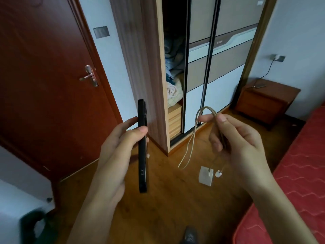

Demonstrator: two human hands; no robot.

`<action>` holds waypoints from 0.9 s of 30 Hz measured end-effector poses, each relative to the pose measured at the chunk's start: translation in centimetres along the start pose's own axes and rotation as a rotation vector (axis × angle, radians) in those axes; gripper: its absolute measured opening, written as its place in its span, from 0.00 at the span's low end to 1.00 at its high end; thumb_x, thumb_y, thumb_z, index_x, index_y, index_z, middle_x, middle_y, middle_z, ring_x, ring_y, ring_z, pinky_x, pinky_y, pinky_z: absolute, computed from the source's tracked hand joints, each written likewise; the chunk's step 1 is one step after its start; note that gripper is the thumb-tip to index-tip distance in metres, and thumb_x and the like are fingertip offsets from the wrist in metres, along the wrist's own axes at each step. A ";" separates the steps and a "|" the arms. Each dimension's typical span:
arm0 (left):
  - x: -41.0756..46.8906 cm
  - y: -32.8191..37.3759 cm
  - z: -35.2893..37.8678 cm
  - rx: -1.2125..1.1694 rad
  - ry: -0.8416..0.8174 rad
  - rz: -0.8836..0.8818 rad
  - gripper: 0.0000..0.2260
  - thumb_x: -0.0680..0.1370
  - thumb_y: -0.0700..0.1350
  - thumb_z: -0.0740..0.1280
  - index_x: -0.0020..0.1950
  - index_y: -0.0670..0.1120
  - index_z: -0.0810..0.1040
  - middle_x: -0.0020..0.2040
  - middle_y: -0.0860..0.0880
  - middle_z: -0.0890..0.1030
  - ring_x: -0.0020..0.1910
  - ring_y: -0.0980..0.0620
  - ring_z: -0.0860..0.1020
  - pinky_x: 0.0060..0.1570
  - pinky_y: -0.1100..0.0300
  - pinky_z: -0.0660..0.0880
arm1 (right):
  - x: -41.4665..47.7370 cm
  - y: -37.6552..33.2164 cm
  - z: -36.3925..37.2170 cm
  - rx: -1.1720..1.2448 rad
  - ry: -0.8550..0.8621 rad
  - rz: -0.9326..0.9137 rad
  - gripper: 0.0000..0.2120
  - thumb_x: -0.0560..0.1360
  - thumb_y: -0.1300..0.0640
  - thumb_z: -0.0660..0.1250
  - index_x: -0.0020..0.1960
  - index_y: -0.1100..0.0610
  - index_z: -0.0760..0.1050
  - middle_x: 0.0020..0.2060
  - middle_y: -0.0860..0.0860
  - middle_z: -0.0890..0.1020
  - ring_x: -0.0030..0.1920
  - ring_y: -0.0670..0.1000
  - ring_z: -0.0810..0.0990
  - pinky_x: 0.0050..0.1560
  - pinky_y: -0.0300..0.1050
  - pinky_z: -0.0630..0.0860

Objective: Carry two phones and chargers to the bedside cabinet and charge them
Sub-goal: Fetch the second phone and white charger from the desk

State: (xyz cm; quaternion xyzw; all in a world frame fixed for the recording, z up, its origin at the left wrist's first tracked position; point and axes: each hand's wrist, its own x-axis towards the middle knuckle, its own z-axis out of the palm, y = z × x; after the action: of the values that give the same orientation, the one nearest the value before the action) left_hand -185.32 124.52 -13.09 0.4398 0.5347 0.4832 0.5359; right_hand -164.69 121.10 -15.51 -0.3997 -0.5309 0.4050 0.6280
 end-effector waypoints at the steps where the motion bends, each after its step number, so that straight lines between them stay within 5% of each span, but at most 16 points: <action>1: 2.0 -0.1 0.5 0.013 -0.021 -0.004 0.21 0.71 0.46 0.71 0.64 0.48 0.79 0.49 0.41 0.83 0.48 0.42 0.81 0.54 0.47 0.78 | 1.6 0.5 -0.7 -0.001 0.014 0.003 0.18 0.83 0.51 0.56 0.54 0.57 0.83 0.26 0.51 0.70 0.26 0.46 0.66 0.28 0.31 0.66; 5: 10.2 1.8 4.7 0.032 -0.132 -0.006 0.16 0.76 0.44 0.70 0.64 0.48 0.81 0.42 0.45 0.83 0.53 0.41 0.83 0.38 0.66 0.78 | 8.1 1.9 -3.6 -0.011 0.088 0.009 0.18 0.82 0.49 0.56 0.53 0.55 0.83 0.26 0.50 0.70 0.26 0.47 0.65 0.28 0.32 0.67; 8: 14.9 1.7 7.4 0.014 -0.166 0.056 0.19 0.64 0.59 0.74 0.54 0.57 0.85 0.45 0.49 0.87 0.45 0.47 0.86 0.40 0.58 0.81 | 12.7 2.4 -5.7 -0.042 0.107 0.016 0.18 0.83 0.49 0.56 0.53 0.54 0.83 0.26 0.50 0.71 0.27 0.47 0.66 0.29 0.33 0.67; 14: 22.7 2.5 12.6 -0.029 -0.245 0.052 0.18 0.63 0.60 0.73 0.51 0.60 0.86 0.49 0.45 0.87 0.48 0.45 0.86 0.45 0.51 0.83 | 20.3 3.9 -9.9 -0.080 0.180 0.031 0.17 0.81 0.49 0.57 0.53 0.54 0.83 0.25 0.47 0.70 0.26 0.45 0.65 0.26 0.35 0.63; 27: 46.6 4.5 22.1 -0.042 -0.501 0.063 0.25 0.63 0.59 0.74 0.59 0.53 0.83 0.44 0.47 0.86 0.44 0.52 0.85 0.35 0.62 0.79 | 38.3 11.0 -14.1 -0.169 0.422 -0.003 0.17 0.82 0.50 0.56 0.54 0.55 0.83 0.26 0.48 0.70 0.25 0.44 0.66 0.25 0.35 0.64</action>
State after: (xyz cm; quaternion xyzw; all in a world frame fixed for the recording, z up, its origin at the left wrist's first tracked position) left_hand -165.33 172.19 -14.61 0.5509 0.3613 0.3867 0.6453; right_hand -147.52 159.66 -14.26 -0.5259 -0.4206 0.2656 0.6899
